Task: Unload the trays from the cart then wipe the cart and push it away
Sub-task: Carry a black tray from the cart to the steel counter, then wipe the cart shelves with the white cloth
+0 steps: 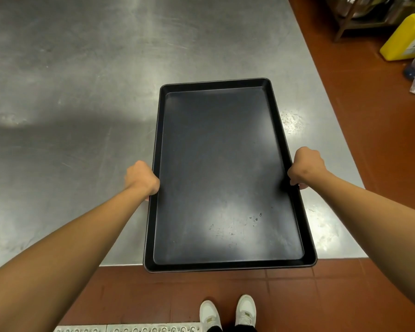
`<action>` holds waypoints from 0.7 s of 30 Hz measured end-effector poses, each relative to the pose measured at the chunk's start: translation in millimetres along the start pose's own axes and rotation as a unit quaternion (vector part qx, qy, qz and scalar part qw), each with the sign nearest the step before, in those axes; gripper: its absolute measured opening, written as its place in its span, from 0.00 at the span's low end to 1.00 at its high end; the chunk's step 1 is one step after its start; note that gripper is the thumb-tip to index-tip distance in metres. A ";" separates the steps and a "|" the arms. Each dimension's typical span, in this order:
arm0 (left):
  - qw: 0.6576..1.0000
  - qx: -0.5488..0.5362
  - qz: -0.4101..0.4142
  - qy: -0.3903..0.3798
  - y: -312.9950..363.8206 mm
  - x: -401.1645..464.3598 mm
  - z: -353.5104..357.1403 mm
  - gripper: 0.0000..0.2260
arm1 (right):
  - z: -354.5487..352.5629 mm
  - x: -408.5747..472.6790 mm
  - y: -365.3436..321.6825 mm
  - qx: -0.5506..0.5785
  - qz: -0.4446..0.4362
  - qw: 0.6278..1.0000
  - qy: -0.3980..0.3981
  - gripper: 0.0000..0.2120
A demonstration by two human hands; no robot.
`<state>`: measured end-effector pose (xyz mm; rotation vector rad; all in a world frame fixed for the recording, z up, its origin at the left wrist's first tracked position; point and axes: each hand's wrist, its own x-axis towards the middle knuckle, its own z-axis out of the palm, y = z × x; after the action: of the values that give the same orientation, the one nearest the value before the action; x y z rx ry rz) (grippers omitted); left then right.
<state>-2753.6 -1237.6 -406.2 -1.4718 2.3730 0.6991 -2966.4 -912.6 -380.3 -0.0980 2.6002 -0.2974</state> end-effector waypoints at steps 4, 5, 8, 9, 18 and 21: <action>1.000 0.006 -0.004 -0.007 0.7 -1.8 -0.5 0.06 | 3.9 -0.9 -0.2 -0.026 -0.010 1.000 -0.001 0.09; 1.000 0.006 -0.004 -0.009 0.7 -2.8 -0.8 0.06 | 3.5 -1.6 0.4 -0.030 -0.012 0.999 -0.001 0.09; 1.000 0.016 0.001 -0.018 1.1 -6.9 -4.5 0.07 | -1.8 -2.9 4.5 -0.016 -0.003 1.000 -0.022 0.09; 1.000 0.013 0.002 -0.022 2.2 -8.7 -6.3 0.08 | -5.1 -4.0 5.5 -0.005 0.002 1.000 -0.030 0.10; 0.991 -0.123 0.051 0.004 53.2 -45.5 -90.4 0.16 | -82.3 -50.1 -35.9 0.097 -0.124 0.988 0.000 0.23; 0.970 -0.208 0.122 0.036 85.9 -76.0 -156.4 0.16 | -139.8 -88.9 -64.5 0.161 -0.181 0.970 0.000 0.31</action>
<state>-2791.2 -1230.0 -216.1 -1.3765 2.6032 1.2902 -2959.1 -937.3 -204.4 -0.4586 2.4853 -0.8426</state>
